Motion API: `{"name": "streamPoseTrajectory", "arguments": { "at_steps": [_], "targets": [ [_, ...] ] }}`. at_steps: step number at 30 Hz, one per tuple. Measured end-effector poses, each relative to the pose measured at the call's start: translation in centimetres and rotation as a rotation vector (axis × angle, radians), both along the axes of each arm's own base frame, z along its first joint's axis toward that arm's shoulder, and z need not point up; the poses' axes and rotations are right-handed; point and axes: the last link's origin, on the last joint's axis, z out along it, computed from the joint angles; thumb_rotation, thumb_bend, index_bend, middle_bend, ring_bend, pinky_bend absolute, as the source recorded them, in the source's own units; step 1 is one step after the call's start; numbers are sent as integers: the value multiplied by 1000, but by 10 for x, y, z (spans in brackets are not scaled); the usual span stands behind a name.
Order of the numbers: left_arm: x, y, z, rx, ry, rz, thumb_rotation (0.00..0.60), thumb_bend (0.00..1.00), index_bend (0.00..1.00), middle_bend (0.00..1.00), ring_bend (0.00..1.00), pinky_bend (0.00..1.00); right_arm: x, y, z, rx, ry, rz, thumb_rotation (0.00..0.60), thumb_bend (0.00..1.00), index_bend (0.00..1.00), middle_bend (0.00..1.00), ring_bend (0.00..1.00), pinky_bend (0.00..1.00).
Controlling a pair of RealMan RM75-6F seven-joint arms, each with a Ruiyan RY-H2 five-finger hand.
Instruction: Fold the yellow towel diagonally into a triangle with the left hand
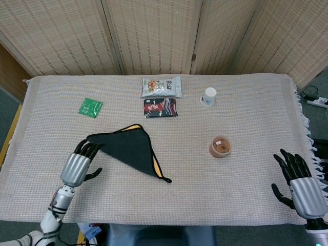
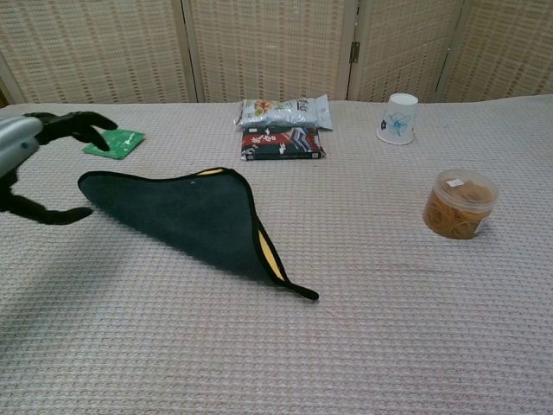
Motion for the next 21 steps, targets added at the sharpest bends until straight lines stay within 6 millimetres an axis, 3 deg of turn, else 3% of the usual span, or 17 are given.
{"name": "streamPoseTrajectory", "arguments": {
  "at_steps": [4, 6, 9, 13, 21],
  "targets": [
    [-43, -76, 44, 46, 105, 204, 600, 232, 177, 223, 179, 106, 4, 0, -4, 0, 20, 7, 600, 447, 0, 0, 0, 0],
    [-52, -103, 54, 61, 148, 263, 600, 224, 174, 215, 168, 101, 6, 1, -6, -2, 25, 13, 600, 447, 0, 0, 0, 0],
    [-52, -125, 67, 94, 180, 278, 600, 225, 178, 211, 161, 101, 8, 2, -9, -3, 37, 18, 600, 447, 0, 0, 0, 0],
    [-47, -143, 79, 110, 184, 267, 600, 224, 176, 211, 162, 101, 8, 4, -12, 8, 47, 12, 600, 448, 0, 0, 0, 0],
    [-45, -137, 80, 88, 154, 207, 600, 225, 175, 211, 162, 101, 8, 7, -14, 6, 55, 14, 600, 447, 0, 0, 0, 0]
  ]
}}
